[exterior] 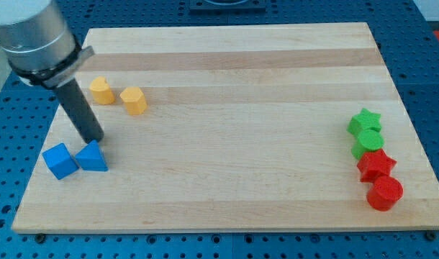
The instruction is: Move the blue triangle below the blue cube
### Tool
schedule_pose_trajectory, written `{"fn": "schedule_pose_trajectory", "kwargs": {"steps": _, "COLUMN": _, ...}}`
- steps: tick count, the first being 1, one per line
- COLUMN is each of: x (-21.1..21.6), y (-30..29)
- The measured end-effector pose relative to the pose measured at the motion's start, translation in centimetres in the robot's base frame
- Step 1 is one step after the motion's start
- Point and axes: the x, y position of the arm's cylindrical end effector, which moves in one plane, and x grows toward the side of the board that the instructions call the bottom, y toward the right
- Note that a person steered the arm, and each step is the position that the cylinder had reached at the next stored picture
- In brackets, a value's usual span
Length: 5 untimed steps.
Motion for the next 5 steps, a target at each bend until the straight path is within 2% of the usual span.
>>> {"fn": "schedule_pose_trajectory", "kwargs": {"steps": 2, "x": 1.8, "y": 1.4}}
{"fn": "schedule_pose_trajectory", "kwargs": {"steps": 4, "x": 6.4, "y": 1.3}}
{"fn": "schedule_pose_trajectory", "kwargs": {"steps": 5, "x": 6.4, "y": 0.7}}
